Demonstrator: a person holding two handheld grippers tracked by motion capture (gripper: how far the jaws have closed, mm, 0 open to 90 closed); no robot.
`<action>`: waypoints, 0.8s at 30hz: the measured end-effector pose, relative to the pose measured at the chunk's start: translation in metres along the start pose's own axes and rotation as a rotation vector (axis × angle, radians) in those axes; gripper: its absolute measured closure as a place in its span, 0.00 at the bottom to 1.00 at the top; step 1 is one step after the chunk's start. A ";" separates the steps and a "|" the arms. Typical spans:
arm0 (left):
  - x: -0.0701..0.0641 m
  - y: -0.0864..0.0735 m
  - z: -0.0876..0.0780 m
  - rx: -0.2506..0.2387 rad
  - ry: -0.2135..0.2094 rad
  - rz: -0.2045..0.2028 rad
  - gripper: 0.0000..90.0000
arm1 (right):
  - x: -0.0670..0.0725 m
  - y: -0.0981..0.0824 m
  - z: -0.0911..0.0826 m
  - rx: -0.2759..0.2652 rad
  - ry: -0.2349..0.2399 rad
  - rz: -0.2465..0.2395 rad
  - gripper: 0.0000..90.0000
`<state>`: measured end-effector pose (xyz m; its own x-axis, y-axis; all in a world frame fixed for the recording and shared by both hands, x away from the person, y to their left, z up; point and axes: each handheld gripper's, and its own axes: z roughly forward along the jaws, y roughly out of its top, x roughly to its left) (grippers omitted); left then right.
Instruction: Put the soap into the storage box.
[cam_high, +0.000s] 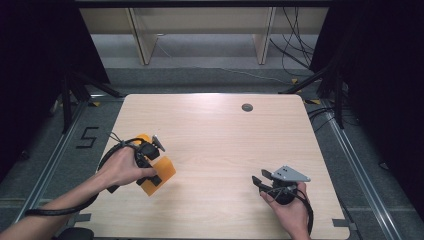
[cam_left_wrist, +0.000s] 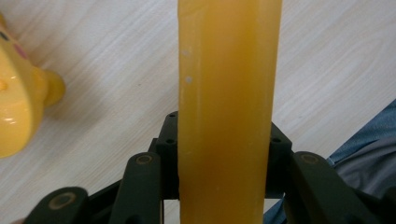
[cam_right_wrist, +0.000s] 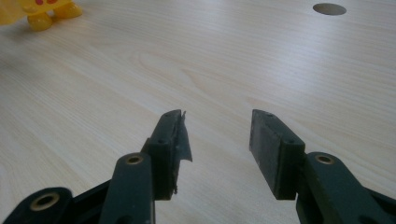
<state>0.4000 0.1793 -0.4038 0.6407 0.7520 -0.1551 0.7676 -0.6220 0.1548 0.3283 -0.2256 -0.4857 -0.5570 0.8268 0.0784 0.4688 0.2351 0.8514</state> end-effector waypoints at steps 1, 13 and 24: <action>0.000 0.000 0.000 0.000 0.000 0.000 0.67 | 0.000 0.000 0.000 0.000 0.000 0.000 0.61; 0.022 0.008 -0.008 -0.018 0.025 -0.083 0.67 | 0.002 -0.001 0.000 0.007 0.004 0.033 0.61; 0.042 0.015 -0.018 -0.046 0.023 -0.166 0.67 | 0.000 -0.001 0.000 0.014 0.000 -0.004 0.61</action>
<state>0.4381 0.2054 -0.3903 0.5038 0.8489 -0.1596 0.8609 -0.4782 0.1739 0.3284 -0.2259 -0.4863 -0.5589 0.8258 0.0748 0.4757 0.2454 0.8447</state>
